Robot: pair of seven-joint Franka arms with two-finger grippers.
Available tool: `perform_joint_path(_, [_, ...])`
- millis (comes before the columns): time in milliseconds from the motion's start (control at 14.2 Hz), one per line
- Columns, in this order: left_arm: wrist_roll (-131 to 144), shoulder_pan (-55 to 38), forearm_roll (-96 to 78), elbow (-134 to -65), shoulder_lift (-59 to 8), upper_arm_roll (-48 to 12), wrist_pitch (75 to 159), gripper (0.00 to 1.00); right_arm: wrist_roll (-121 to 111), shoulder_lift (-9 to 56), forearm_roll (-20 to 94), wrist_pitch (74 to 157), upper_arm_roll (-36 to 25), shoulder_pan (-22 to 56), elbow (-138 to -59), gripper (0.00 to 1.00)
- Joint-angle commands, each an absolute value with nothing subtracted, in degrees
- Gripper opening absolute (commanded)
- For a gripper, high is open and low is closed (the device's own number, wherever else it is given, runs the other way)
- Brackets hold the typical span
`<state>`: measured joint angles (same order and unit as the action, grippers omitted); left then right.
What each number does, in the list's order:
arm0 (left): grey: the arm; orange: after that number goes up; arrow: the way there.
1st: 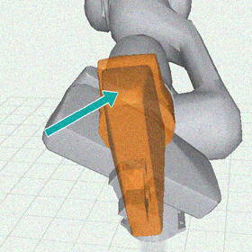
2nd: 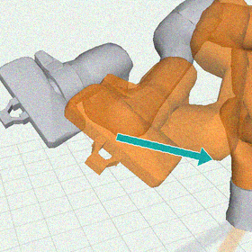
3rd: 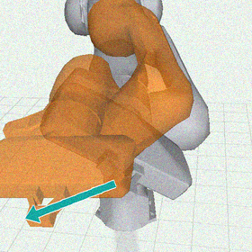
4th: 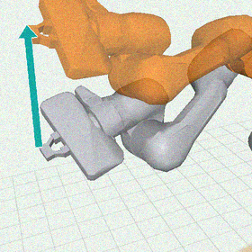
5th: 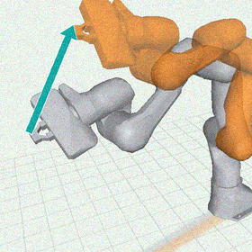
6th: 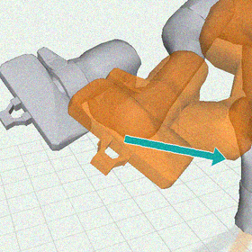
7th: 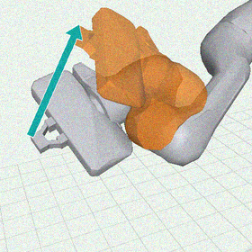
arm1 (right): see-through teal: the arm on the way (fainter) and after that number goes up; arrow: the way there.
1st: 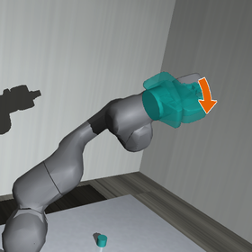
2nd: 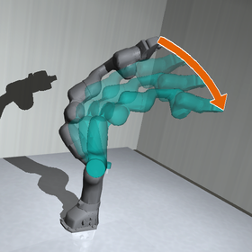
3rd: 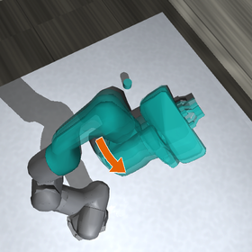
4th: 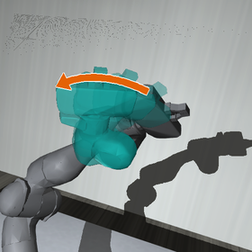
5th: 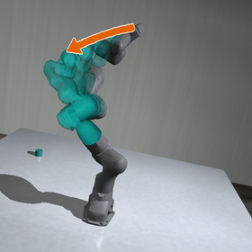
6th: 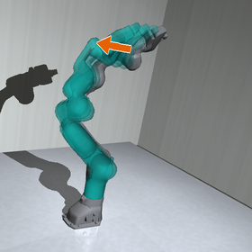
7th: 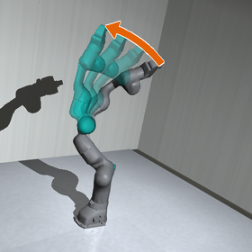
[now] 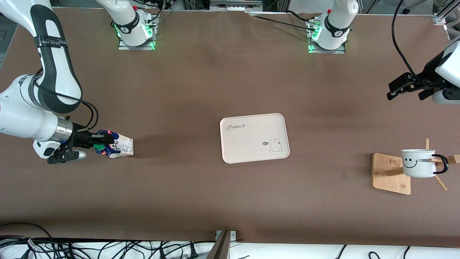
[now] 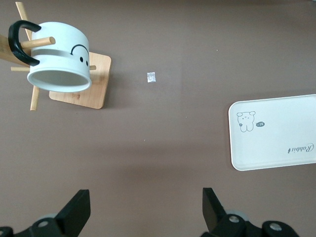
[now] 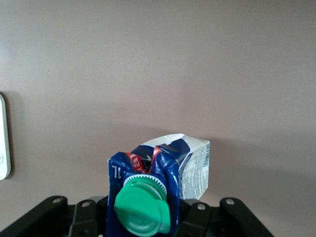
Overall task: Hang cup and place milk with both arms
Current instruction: 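Carry the milk carton away from the tray with the right gripper, then lower the carton onto the table and open the right gripper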
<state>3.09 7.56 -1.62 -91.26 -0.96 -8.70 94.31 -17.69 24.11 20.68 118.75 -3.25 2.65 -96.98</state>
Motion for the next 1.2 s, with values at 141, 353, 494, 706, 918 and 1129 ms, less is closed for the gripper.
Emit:
perform_joint_path(141, [2.9,7.56,-1.05,-89.82,-1.49,-9.05,94.04,1.0,-22.58,23.37,24.33,119.53,-3.25,1.41,-99.32,0.18])
perform_joint_path(353, [3.08,7.56,-1.14,-89.82,-1.5,-9.05,93.96,1.0,-26.1,23.99,25.75,119.36,-3.51,0.35,-99.4,0.18])
perform_joint_path(494, [3.08,7.56,-1.06,-89.91,-1.41,-9.05,93.17,1.0,-26.1,24.26,25.75,119.36,-3.52,-0.09,-99.58,0.18])
perform_joint_path(706, [2.99,7.56,-1.05,-89.82,-1.06,-9.14,88.87,1.0,-26.19,24.78,25.84,119.36,-3.43,-0.79,-99.49,0.22])
perform_joint_path(918, [3.34,7.65,-1.05,-89.82,-1.05,-9.14,88.42,1.0,-26.19,25.57,25.93,119.36,-3.43,-1.23,-99.32,1.0])
perform_joint_path(1129, [3.52,7.65,-1.05,-89.82,-1.05,-9.05,88.42,1.0,-25.75,25.49,25.93,119.18,-3.43,-1.32,-99.14,1.0])
